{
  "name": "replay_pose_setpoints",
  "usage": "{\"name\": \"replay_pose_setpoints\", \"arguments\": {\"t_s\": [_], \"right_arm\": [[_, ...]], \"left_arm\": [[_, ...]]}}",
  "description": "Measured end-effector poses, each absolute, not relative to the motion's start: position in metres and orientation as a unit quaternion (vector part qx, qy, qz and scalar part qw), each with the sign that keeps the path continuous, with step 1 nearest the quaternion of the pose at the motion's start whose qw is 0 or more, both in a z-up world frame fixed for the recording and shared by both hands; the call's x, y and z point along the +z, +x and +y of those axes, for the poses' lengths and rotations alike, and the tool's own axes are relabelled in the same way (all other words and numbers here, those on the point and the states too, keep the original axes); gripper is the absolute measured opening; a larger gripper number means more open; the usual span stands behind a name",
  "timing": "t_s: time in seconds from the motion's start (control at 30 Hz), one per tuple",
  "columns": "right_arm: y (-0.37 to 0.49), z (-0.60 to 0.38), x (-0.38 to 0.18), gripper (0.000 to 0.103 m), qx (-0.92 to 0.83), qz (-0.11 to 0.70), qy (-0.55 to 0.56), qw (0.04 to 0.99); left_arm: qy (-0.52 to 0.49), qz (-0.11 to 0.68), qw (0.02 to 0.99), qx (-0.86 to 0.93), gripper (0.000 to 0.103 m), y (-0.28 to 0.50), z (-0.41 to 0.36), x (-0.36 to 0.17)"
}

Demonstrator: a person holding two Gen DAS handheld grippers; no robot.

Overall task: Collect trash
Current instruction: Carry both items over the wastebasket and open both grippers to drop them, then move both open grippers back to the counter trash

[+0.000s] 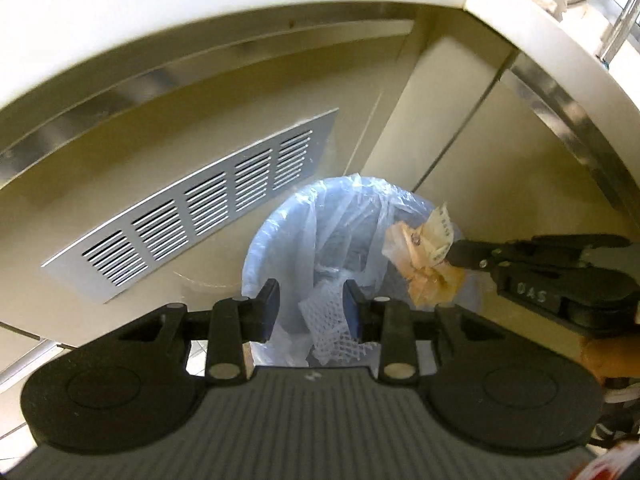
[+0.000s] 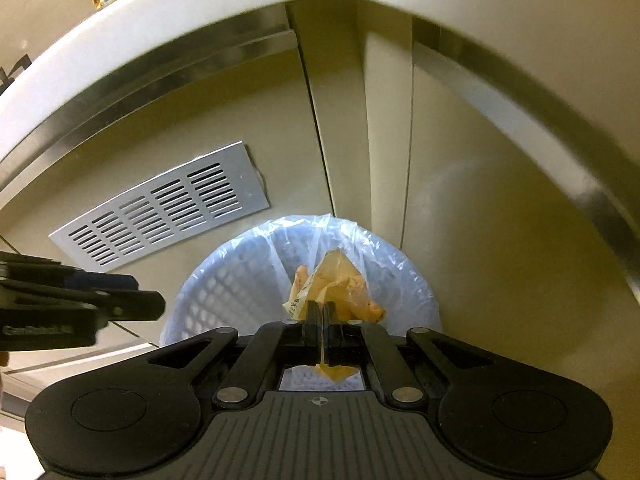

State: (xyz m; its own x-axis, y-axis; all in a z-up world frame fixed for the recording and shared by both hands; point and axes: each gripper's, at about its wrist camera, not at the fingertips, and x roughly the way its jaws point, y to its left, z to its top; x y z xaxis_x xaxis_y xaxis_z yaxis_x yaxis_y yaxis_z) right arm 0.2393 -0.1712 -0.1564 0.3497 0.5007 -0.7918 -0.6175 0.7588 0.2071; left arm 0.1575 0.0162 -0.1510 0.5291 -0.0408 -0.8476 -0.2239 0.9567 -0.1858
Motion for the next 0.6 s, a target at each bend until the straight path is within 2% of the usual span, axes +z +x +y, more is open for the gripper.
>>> {"name": "replay_pose_setpoints", "arguments": {"t_s": [0.07, 0.13, 0.17, 0.2, 0.23, 0.43, 0.6], "right_arm": [[0.241, -0.169, -0.160, 0.002, 0.342, 0.459, -0.065, 0.817], [0.238, -0.168, -0.160, 0.009, 0.341, 0.457, -0.069, 0.819], [0.237, -0.169, -0.158, 0.026, 0.339, 0.455, -0.070, 0.821], [0.235, -0.171, -0.155, 0.049, 0.337, 0.452, -0.069, 0.823], [0.233, -0.172, -0.152, 0.055, 0.336, 0.449, -0.065, 0.826], [0.215, -0.180, -0.113, 0.056, 0.342, 0.431, -0.061, 0.833], [0.199, -0.187, -0.055, 0.056, 0.346, 0.381, -0.053, 0.856]], "left_arm": [[-0.138, 0.479, 0.865, 0.057, 0.031, 0.156, 0.017, -0.149], [-0.140, 0.477, 0.866, 0.057, 0.031, 0.153, 0.017, -0.146], [-0.139, 0.476, 0.867, 0.058, 0.031, 0.153, 0.016, -0.144], [-0.139, 0.473, 0.868, 0.057, 0.031, 0.152, 0.016, -0.142], [-0.140, 0.471, 0.869, 0.057, 0.031, 0.150, 0.017, -0.139], [-0.139, 0.449, 0.881, 0.051, 0.031, 0.141, 0.015, -0.110], [-0.140, 0.416, 0.897, 0.045, 0.031, 0.136, 0.015, -0.065]]}}
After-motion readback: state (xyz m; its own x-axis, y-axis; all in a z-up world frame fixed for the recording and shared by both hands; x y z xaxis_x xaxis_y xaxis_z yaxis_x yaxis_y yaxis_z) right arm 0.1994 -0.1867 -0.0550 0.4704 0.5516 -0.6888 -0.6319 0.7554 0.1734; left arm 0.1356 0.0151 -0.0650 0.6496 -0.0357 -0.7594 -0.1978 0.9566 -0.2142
